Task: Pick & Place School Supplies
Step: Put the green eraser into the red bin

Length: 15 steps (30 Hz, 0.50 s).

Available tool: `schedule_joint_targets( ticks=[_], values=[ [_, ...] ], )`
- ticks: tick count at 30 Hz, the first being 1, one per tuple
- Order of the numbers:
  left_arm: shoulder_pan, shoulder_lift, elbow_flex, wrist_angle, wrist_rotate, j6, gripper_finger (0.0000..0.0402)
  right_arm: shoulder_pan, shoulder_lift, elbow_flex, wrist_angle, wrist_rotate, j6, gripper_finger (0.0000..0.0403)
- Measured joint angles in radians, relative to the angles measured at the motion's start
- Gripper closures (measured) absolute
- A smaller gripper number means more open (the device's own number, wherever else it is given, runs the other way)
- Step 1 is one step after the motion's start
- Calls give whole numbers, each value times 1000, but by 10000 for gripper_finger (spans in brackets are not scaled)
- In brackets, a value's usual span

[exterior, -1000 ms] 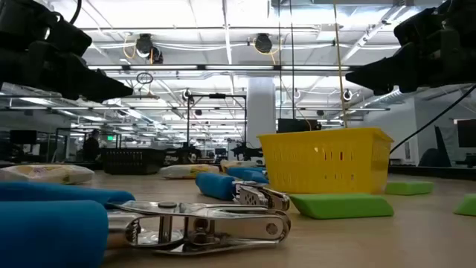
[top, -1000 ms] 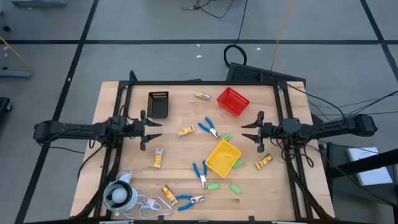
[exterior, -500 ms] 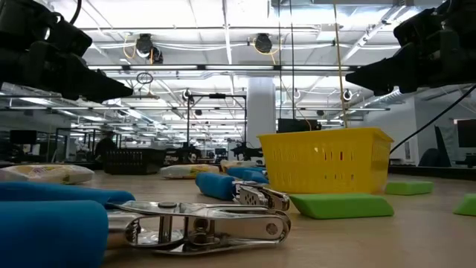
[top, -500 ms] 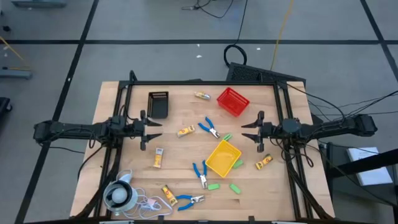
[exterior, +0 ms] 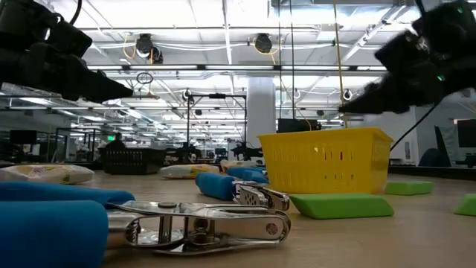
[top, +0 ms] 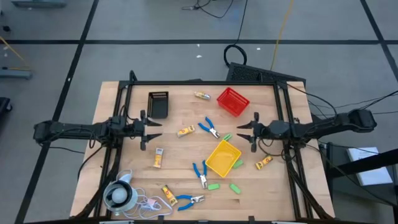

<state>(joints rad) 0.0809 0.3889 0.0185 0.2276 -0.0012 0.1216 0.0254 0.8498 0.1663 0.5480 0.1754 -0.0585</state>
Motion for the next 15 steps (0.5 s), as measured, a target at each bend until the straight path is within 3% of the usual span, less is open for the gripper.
schedule_joint_targets(
  ticks=[6, 15],
  values=[
    [29, 0, 0, 0, 7, -3, 197, -28, 219, 175, -94, -67, 25, 261],
    [75, 4, 0, -24, 52, -27, 197, -100, 473, 528, -438, -138, 32, 250]
  ],
)
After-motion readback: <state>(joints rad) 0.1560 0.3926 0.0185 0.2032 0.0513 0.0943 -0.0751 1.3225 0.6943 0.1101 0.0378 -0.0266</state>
